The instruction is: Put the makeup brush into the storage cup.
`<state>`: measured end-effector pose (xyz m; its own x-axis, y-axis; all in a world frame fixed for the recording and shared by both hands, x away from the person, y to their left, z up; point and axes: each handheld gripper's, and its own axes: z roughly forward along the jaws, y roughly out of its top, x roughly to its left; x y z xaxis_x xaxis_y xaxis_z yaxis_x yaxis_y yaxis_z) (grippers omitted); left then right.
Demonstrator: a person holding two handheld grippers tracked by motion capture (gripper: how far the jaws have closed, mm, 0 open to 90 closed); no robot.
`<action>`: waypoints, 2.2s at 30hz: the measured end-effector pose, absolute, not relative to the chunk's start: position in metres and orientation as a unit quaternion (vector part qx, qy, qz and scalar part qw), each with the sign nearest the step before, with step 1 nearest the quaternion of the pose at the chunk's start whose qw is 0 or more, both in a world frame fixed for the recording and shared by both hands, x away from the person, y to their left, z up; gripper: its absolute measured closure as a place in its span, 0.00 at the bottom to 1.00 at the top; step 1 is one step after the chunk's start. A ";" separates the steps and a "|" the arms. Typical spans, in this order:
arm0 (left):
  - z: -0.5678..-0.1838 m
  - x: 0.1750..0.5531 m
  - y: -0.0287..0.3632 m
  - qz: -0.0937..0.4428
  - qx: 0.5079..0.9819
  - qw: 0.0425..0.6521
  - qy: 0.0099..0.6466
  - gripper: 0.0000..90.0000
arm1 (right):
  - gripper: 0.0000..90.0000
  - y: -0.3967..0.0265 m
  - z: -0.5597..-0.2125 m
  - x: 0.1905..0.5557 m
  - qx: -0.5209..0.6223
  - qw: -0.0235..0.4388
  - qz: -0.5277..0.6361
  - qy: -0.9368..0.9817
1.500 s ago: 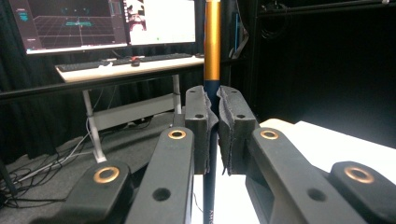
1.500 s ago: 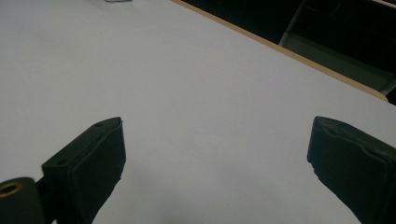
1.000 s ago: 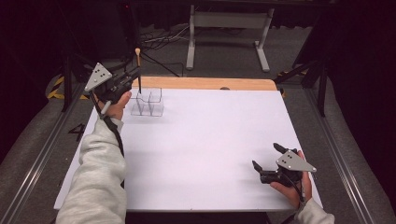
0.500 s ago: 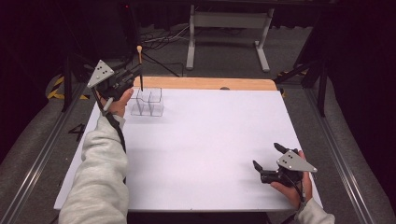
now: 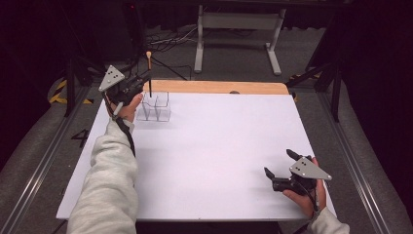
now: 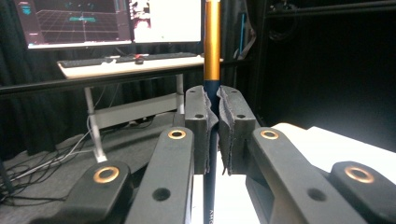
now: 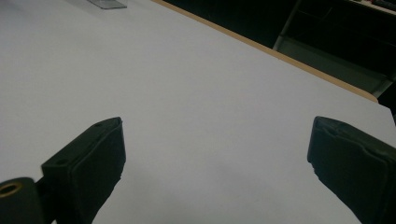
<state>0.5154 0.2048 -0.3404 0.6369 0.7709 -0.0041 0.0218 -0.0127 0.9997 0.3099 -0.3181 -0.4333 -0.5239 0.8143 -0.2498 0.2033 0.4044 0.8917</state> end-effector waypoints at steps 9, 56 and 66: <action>-0.356 0.527 0.202 0.288 0.654 0.622 0.320 0.92 | 0.06 -0.318 -0.433 0.310 0.335 0.354 0.430 0.760; -0.404 0.531 0.208 0.267 0.661 0.605 0.355 0.92 | 0.06 -0.316 -0.435 0.310 0.332 0.352 0.425 0.765; -0.411 0.532 0.209 0.266 0.663 0.597 0.365 0.92 | 0.06 -0.316 -0.435 0.310 0.331 0.352 0.425 0.765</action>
